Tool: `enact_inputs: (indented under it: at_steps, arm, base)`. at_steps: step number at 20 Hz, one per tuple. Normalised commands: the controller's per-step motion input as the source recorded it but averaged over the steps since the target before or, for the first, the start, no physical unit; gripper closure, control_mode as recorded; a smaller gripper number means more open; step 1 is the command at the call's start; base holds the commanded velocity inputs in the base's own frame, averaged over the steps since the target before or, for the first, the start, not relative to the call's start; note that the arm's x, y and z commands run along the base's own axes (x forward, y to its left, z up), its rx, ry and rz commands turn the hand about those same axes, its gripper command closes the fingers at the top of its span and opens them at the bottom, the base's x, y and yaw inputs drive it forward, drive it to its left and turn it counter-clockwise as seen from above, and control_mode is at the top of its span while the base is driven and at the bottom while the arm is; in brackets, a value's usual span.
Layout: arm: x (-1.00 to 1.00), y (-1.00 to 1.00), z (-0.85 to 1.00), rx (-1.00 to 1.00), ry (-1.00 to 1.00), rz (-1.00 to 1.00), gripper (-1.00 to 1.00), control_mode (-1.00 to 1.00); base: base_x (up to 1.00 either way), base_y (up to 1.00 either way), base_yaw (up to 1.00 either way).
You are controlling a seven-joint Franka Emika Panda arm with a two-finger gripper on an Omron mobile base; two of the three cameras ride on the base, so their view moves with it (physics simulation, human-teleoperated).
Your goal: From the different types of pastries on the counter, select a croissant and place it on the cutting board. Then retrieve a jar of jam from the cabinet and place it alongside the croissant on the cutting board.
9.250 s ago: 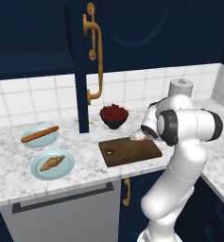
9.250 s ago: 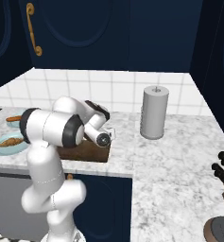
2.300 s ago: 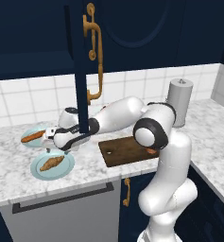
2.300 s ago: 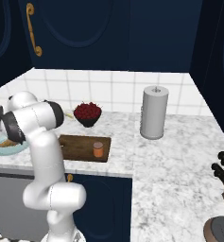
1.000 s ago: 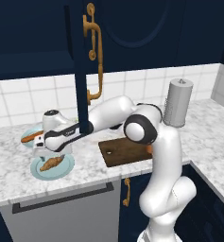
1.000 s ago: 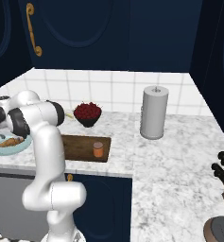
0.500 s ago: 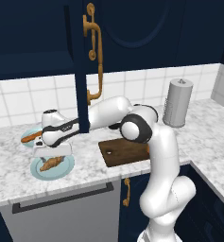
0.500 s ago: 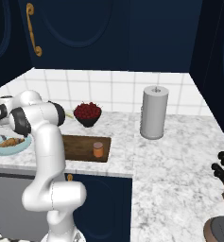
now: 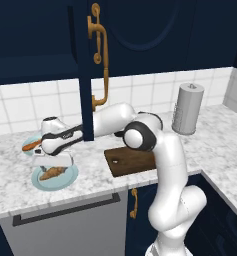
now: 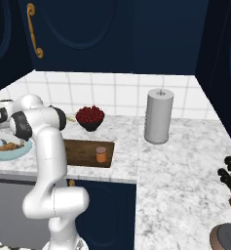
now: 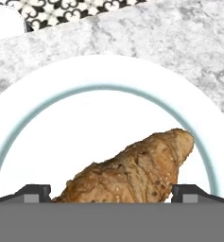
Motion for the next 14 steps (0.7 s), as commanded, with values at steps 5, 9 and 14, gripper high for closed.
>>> enact_inputs:
  at_steps: [5, 9, 14]
  arm:
    - [0.0, 0.11, -0.45, 0.0, 0.09, -0.25, -1.0, -1.0]
    - [-0.02, 0.13, -0.5, 0.0, 0.08, -0.24, 1.0, -1.0]
    - [-0.23, 0.04, -0.13, 0.0, 0.0, -0.2, 1.0, -1.0]
  base:
    - [0.0, 0.0, 0.0]
    - [0.0, 0.0, 0.0]
    - [0.0, 0.0, 0.0]
